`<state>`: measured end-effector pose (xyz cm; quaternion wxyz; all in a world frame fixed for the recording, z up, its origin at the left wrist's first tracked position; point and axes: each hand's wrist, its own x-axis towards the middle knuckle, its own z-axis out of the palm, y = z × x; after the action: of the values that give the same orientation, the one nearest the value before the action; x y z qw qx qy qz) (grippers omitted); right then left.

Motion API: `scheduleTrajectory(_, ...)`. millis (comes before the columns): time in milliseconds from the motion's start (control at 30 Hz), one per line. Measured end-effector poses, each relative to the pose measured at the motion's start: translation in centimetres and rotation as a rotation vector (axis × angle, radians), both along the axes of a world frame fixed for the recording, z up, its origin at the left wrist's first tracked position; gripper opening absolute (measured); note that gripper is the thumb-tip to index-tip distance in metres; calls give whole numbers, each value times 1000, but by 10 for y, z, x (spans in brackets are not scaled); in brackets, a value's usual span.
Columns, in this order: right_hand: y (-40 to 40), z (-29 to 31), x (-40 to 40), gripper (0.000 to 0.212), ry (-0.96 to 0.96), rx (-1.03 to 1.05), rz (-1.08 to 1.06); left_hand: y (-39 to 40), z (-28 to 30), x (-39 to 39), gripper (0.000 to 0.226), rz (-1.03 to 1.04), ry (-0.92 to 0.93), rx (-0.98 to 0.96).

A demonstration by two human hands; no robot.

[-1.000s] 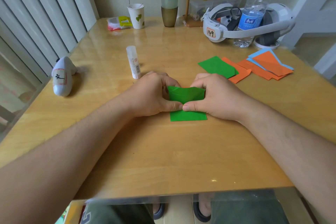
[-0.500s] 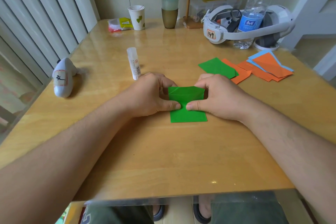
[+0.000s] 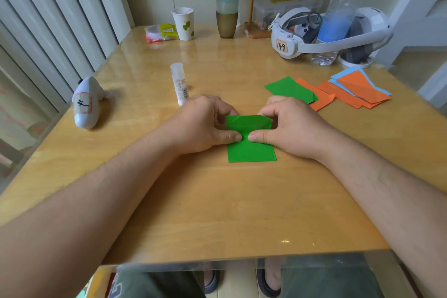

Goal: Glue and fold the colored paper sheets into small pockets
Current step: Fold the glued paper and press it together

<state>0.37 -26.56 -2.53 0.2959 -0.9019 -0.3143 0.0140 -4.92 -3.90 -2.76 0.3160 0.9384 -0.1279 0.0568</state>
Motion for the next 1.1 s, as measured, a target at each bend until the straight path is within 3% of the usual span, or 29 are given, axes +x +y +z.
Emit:
scheduleTrajectory(300, -6, 3, 5, 28, -15, -13, -62, 2, 3, 1, 29, 5, -13, 35)
scheduleTrajectory(500, 5, -1, 3, 19, -28, 6, -51, -6, -1, 5, 21, 57, -54, 57)
scheduleTrajectory(1100, 8, -5, 9, 20, -91, 13, -133, -6, -6, 13, 13, 121, -112, 71)
